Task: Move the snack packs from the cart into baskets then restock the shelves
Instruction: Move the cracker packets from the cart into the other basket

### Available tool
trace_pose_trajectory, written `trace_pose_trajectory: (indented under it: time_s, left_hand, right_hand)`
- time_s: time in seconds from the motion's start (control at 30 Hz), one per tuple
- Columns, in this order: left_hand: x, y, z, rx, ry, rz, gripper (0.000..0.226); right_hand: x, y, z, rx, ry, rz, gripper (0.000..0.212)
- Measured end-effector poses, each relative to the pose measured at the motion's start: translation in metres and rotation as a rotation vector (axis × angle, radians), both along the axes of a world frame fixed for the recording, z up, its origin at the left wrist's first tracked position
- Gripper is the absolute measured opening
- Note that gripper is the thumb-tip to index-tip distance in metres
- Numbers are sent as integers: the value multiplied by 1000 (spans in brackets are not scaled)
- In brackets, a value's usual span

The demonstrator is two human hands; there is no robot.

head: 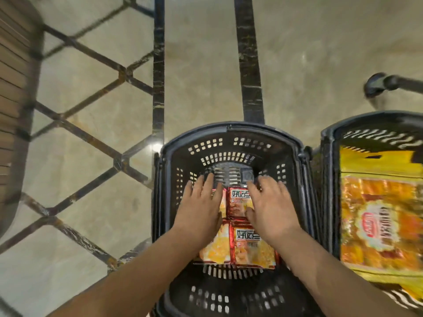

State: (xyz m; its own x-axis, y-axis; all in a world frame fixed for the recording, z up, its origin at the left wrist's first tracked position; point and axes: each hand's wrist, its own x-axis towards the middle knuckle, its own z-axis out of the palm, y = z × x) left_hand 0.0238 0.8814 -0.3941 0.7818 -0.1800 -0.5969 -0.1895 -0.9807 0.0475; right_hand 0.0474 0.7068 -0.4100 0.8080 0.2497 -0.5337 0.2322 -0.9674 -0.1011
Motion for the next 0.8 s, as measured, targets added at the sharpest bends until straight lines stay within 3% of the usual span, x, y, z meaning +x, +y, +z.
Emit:
trace_pose_trajectory:
  time_s: [0.13, 0.43, 0.6, 0.8]
  left_hand:
    - [-11, -1, 114, 9, -105, -62, 75]
    - [-47, -34, 375, -143, -422, -165, 74]
    - [-73, -54, 448, -113, -521, -178, 75]
    - [-90, -92, 507, -122, -616, -324, 73]
  right_hand:
    - [-18, -8, 115, 20, -123, 26, 71]
    - [-66, -41, 356, 196, -385, -144, 66]
    - [-101, -62, 447, 194, -518, -176, 62]
    - [-155, -96, 502, 140, -644, -297, 62]
